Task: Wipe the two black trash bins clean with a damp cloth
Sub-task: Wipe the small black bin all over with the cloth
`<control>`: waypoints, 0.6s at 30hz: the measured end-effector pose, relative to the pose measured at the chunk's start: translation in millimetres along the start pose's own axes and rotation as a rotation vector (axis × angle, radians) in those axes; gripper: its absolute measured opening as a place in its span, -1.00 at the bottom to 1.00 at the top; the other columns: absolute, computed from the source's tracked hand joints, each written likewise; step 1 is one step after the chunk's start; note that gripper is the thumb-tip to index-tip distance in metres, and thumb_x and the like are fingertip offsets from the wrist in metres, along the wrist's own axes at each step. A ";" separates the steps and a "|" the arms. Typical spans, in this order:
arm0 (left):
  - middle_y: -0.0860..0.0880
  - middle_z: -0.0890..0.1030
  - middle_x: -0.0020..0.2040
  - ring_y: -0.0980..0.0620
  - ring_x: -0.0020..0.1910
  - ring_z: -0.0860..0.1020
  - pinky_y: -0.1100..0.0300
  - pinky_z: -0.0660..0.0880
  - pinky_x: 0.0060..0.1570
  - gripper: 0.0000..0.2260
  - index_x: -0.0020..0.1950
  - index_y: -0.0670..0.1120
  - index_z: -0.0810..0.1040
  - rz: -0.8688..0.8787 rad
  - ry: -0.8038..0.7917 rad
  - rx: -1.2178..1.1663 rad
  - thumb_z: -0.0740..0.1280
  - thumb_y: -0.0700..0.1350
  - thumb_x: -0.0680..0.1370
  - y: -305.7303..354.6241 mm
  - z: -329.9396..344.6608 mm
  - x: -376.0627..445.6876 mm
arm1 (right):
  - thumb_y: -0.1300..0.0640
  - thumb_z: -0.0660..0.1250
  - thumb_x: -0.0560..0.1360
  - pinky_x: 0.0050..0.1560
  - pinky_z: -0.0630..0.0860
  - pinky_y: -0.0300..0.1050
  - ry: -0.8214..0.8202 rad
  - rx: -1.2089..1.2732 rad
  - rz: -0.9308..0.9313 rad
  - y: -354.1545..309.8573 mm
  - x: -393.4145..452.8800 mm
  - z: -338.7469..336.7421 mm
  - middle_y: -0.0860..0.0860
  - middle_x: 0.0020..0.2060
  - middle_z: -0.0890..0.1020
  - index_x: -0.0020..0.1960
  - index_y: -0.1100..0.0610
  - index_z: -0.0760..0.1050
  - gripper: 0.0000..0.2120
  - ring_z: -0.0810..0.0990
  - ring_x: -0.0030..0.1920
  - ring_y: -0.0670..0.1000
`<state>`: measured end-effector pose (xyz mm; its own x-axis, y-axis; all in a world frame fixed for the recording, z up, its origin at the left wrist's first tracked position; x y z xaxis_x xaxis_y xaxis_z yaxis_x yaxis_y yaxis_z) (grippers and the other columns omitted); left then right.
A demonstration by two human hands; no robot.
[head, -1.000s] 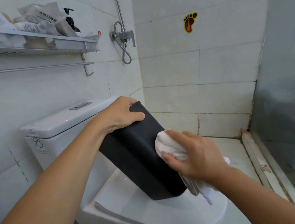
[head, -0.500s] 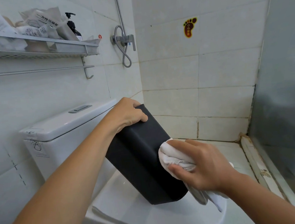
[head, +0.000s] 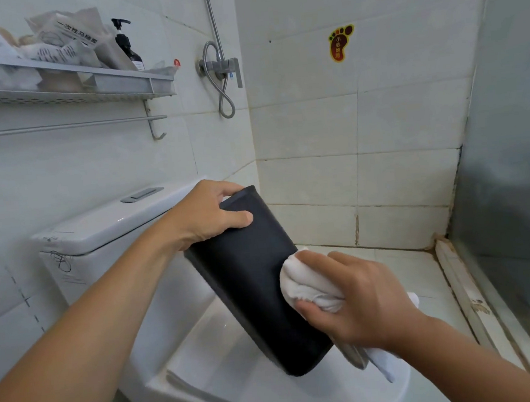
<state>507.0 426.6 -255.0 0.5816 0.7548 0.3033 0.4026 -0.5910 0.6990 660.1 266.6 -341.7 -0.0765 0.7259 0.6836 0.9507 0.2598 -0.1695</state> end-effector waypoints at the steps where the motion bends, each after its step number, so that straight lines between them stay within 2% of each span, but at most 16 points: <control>1: -0.02 0.76 -0.01 -0.05 0.03 0.72 -0.03 0.67 0.11 -0.79 0.08 0.01 0.74 0.029 -0.020 0.010 0.49 -0.14 0.45 6.3 5.4 -0.7 | -0.34 0.34 0.45 -0.32 0.49 -0.12 0.020 0.016 0.030 0.8 2.8 -1.0 -0.16 -0.19 0.58 0.37 -0.23 0.45 -0.47 0.55 -0.25 -0.06; 5: -0.02 0.75 0.00 -0.06 0.04 0.71 -0.08 0.67 0.13 -0.74 0.09 0.07 0.73 0.049 -0.052 0.025 0.46 -0.07 0.42 14.2 13.8 1.1 | -0.36 0.30 0.46 -0.22 0.44 -0.24 0.075 0.080 0.137 6.1 8.6 -6.3 -0.26 -0.11 0.58 0.36 -0.25 0.45 -0.50 0.55 -0.18 -0.12; 8: -0.01 0.75 0.03 -0.03 0.05 0.71 -0.09 0.65 0.17 -0.78 0.10 0.03 0.73 0.033 -0.003 0.030 0.49 -0.15 0.47 6.4 2.2 4.1 | -0.35 0.32 0.46 -0.18 0.53 -0.18 -0.054 0.108 0.077 2.1 -3.2 5.0 -0.23 -0.07 0.62 0.37 -0.26 0.40 -0.48 0.58 -0.14 -0.09; 11: -0.04 0.75 0.03 -0.07 0.05 0.70 -0.10 0.63 0.19 -0.81 0.10 -0.03 0.72 -0.011 0.035 0.017 0.47 -0.24 0.54 -8.6 -9.5 4.8 | -0.35 0.33 0.46 -0.24 0.55 -0.10 -0.167 0.060 -0.033 -6.8 -17.8 16.8 -0.18 -0.15 0.61 0.36 -0.25 0.40 -0.48 0.57 -0.21 -0.04; 14: -0.05 0.75 0.03 -0.09 0.07 0.70 -0.07 0.63 0.16 -0.82 0.07 0.00 0.73 -0.021 0.034 -0.019 0.48 -0.23 0.52 -12.5 -11.0 6.3 | -0.35 0.32 0.44 -0.31 0.45 -0.18 -0.067 0.004 -0.004 -0.6 -11.1 10.9 -0.17 -0.20 0.59 0.33 -0.24 0.45 -0.50 0.55 -0.26 -0.05; 18: -0.02 0.75 0.06 -0.03 0.10 0.70 0.08 0.64 0.10 -0.77 0.11 0.02 0.73 0.028 -0.040 -0.050 0.49 -0.23 0.50 -1.2 2.2 7.1 | -0.37 0.31 0.47 -0.16 0.57 -0.11 0.042 0.062 0.145 13.2 5.4 -0.4 -0.20 -0.04 0.65 0.36 -0.21 0.48 -0.49 0.62 -0.12 -0.06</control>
<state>512.2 432.0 -255.1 0.6199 0.7260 0.2977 0.3509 -0.5959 0.7223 672.4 273.7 -340.0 0.0738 0.7315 0.6779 0.9304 0.1941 -0.3108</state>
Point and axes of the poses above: each hand's wrist, its own x-axis towards the middle knuckle, its own z-axis out of the palm, y = z × x, the point moved 10 cm from there along x, towards the middle knuckle
